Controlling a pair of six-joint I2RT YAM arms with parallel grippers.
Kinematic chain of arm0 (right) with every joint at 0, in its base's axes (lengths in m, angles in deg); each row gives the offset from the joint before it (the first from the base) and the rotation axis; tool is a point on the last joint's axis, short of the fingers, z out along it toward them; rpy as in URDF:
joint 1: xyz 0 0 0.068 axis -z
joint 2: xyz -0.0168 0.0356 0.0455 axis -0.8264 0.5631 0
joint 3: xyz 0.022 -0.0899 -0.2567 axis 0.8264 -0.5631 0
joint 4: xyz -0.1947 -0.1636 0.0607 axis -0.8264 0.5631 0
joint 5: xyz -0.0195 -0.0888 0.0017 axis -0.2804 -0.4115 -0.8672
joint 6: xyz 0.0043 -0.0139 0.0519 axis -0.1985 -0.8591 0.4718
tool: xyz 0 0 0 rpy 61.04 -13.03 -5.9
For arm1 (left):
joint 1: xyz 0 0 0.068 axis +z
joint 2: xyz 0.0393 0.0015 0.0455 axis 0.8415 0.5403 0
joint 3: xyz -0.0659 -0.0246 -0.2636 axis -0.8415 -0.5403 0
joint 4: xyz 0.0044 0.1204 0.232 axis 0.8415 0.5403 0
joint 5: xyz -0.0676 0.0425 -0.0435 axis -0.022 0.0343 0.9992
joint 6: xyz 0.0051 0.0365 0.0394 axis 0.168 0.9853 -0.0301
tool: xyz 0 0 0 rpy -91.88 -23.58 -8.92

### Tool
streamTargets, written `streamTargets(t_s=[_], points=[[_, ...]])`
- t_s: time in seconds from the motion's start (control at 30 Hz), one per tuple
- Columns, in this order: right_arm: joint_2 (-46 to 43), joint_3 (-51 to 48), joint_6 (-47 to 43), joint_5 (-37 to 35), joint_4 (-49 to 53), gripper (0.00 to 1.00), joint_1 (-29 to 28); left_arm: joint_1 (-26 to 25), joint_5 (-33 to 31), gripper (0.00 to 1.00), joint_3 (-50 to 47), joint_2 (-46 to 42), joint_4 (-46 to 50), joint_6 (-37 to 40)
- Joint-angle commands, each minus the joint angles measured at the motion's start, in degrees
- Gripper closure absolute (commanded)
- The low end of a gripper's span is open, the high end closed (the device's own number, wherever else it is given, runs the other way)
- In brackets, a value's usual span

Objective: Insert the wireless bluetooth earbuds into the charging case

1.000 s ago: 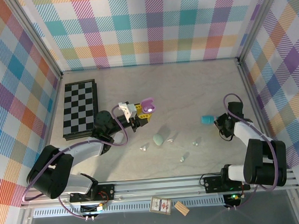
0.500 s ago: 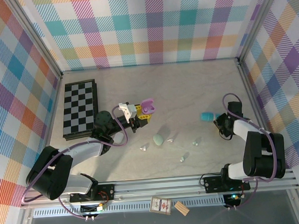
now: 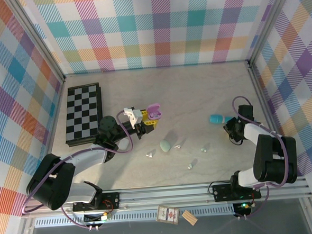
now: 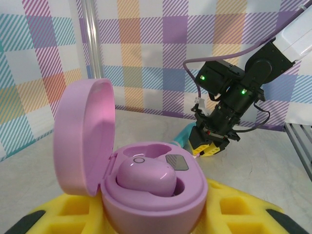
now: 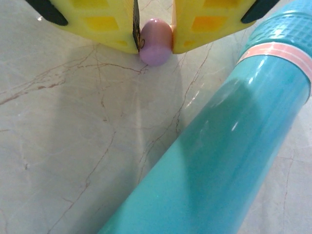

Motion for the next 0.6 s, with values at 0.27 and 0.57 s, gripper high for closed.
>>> streamTargets(t_s=[0.27,0.57], points=[[-6.4,2.7,-7.7,-2.0,9.8,0.76,-4.6,0.5,1.9,0.69,0.2,0.9,-2.8,0.8],[-13.0,9.2,-13.2,-8.5,19.6,0.76,-17.6,0.4,2.5,0.69,1.1,2.2,-3.4,0.4]])
